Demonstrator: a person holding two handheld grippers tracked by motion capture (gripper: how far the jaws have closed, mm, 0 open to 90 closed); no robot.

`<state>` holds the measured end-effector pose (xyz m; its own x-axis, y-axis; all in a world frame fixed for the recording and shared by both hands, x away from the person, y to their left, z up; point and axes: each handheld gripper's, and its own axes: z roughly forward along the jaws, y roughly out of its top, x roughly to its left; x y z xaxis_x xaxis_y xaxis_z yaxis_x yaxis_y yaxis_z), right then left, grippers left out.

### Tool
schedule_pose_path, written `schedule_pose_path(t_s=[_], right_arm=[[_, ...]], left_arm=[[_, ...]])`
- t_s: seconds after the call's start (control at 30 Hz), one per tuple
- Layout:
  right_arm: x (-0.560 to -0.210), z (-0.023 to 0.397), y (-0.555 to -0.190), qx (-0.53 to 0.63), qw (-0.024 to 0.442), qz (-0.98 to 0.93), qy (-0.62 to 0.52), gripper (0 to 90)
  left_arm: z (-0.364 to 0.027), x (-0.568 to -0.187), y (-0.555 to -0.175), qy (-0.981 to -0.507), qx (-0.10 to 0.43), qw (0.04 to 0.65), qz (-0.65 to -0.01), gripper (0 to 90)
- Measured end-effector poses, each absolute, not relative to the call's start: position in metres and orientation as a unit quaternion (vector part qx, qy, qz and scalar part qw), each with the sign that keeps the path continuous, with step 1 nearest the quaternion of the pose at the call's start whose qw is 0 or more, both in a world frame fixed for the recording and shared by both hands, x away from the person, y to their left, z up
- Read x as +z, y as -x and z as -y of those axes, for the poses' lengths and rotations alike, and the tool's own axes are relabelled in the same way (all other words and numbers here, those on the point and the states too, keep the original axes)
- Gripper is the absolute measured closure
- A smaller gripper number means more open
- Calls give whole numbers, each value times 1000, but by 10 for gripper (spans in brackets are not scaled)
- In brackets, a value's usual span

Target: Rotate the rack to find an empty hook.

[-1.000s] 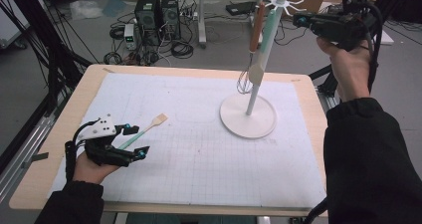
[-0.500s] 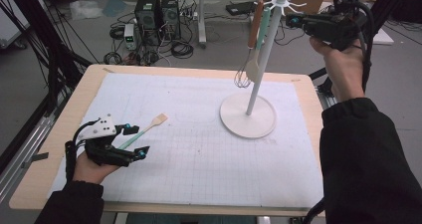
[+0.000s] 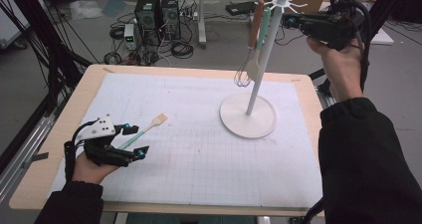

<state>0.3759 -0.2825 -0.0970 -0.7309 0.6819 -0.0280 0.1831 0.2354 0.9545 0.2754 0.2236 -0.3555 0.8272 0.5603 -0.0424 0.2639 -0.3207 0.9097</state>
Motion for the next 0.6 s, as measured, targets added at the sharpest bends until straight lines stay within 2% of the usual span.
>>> schedule_pose_path(t_s=[0.6], right_arm=[[-102,294,-380,559,219,-744,-295,889]], left_arm=[[-223,-356,-276,-799,141,524,-258,228]])
